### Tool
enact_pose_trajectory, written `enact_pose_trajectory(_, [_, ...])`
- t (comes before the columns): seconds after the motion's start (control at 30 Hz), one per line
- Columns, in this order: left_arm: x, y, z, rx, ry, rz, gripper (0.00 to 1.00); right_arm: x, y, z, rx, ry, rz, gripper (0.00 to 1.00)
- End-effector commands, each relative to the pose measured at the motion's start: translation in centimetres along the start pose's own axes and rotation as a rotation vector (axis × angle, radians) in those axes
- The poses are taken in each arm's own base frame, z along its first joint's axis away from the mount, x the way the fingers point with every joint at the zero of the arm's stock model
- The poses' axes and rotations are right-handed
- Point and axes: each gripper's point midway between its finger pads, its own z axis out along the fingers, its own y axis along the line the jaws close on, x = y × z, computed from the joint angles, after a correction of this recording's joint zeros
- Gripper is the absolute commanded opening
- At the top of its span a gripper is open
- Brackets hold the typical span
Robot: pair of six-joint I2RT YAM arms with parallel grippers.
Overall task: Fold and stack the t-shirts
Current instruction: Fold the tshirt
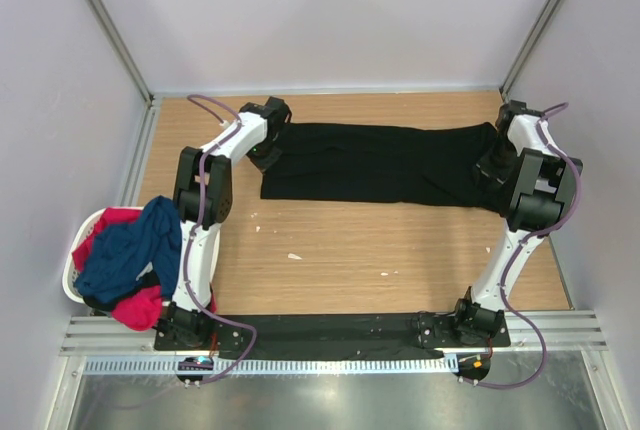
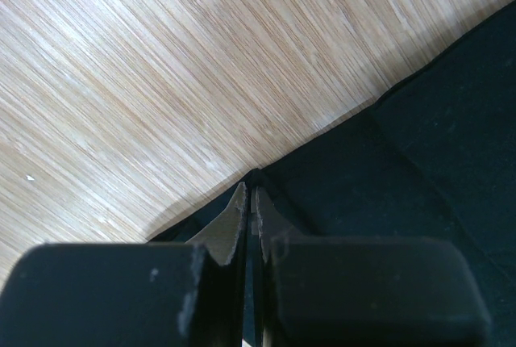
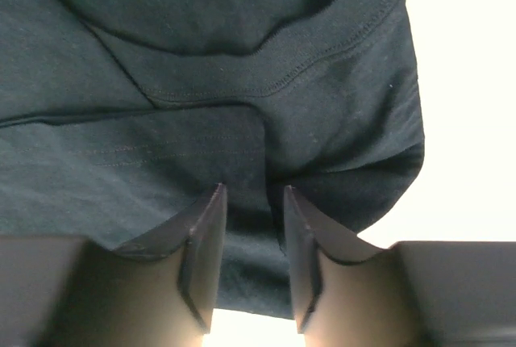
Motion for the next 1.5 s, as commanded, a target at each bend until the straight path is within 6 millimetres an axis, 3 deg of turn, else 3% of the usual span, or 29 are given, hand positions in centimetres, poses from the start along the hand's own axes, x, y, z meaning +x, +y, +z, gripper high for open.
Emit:
enact_pose_trajectory(0.0, [-0.6, 0.5, 0.1, -0.013, -0.020, -0.025, 0.00, -1.0, 0.7, -0.5, -0.036, -0.048, 0.032, 0.36])
enact_pose_trajectory(0.3, [-1.1, 0.8, -0.3, -0.016, -0.041, -0.026, 0.00, -2.1, 2.4, -1.1, -0.110, -0.075, 0.065, 0.01])
enact_pose_trajectory(0.53, [-1.3, 0.9, -0.5, -0.016, -0.046, -0.030, 0.00, -2.3, 1.0, -2.4, -0.062, -0.108, 0.045, 0.01])
enact_pose_trajectory(0.77, [-1.2, 1.0, -0.2, -0.020, -0.041, -0.028, 0.00, -2.4, 1.0, -3.7, -0.093, -0.137, 0.046, 0.01])
enact_pose_trajectory(0.97, [-1.3, 0.9, -0.2, -0.016, -0.041, -0.028, 0.00, -5.4, 3.2, -7.6, -0.205, -0.247, 0.048, 0.01])
enact_pose_trajectory(1.13, [-1.4, 1.0, -0.2, -0.018, -0.041, -0.030, 0.00, -6.8, 5.0, -9.0, -0.255, -0.289, 0.016, 0.01])
enact_pose_trajectory(1.2, [-1.4, 0.9, -0.2, -0.016, -0.042, -0.030, 0.00, -7.9, 6.4, -10.3, -0.288, -0.332, -0.004, 0.01])
enact_pose_trajectory(1.23, [-1.4, 0.8, -0.2, -0.013, -0.043, -0.031, 0.00, -8.2, 7.0, -10.0, -0.290, -0.336, -0.025, 0.01])
enact_pose_trajectory(1.27, [-1.4, 0.8, -0.2, -0.013, -0.041, -0.031, 0.00, -9.3, 7.7, -11.3, -0.311, -0.375, -0.028, 0.01])
enact_pose_trajectory(1.47, [-1.7, 0.5, -0.4, -0.001, -0.048, -0.032, 0.00, -12.3, 11.7, -15.0, -0.433, -0.491, -0.148, 0.01])
